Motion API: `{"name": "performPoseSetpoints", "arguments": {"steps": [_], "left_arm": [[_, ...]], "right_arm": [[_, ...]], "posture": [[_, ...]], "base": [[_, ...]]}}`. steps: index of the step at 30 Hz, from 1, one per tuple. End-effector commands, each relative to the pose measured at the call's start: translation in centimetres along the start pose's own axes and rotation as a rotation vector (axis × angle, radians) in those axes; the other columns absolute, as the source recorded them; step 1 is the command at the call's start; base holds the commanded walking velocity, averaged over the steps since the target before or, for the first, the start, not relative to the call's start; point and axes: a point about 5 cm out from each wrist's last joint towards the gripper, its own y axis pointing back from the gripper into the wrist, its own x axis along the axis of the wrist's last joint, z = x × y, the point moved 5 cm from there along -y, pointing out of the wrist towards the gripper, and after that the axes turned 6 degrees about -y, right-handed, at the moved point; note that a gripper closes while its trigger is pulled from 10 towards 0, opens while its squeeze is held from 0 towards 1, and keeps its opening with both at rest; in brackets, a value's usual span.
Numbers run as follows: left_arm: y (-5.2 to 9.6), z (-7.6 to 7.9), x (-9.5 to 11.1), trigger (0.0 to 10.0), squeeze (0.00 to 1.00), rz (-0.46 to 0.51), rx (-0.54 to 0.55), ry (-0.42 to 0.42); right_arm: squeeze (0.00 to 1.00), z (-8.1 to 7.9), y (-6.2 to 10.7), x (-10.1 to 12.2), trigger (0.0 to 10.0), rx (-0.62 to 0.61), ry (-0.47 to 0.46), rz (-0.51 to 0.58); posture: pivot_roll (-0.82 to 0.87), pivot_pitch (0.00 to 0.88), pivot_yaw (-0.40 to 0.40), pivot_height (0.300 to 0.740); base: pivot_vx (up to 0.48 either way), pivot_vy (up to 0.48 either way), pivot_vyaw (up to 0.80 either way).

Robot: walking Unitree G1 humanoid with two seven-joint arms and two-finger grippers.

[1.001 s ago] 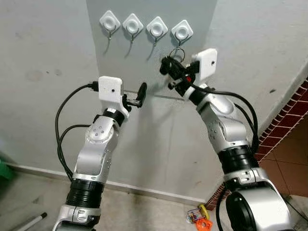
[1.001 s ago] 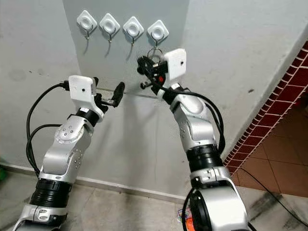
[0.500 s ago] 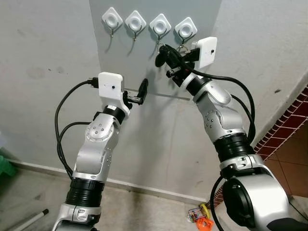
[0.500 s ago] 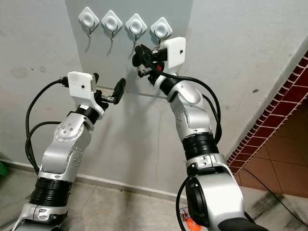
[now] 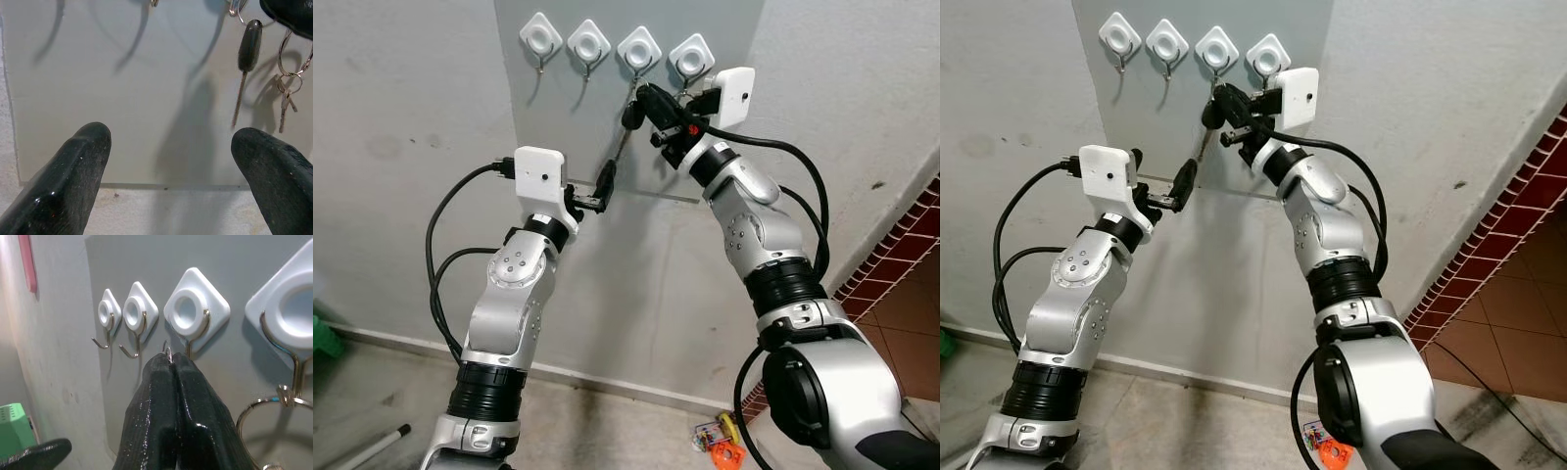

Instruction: Hang keys on a hook

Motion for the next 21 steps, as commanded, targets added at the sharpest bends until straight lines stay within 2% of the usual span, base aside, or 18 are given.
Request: {"name": "performPoseSetpoints", "arguments": {"steps": [1,6,21], "left_arm": [[0.1,0.3,0.7,10.0,0.00,0.020,-0.009,-0.002],[0.1,0.3,0.6,10.0,0.00,0.020,-0.009,-0.003],[0.3,0.3,0.6,10.0,0.00,0.018,-0.005,0.001]], "right_arm": [[0.00,-0.4,-0.6,0.8,10.0,0.022,-0.003,0.023],[0.00,-0.4,-0.7,0.8,10.0,0.022,-0.017,0.027],[0.00,0.7,-0.6,0.3,10.0,-0.035,-0.147,0.033]], "posture": [[0.13,0.000,-0.049,0.740],[0.14,0.000,-0.048,0.740],[0.15,0.000,-0.049,0.740]], "base": [[0.000,0.000,0.00],[0.000,0.000,0.00],[0.000,0.000,0.00]]}}
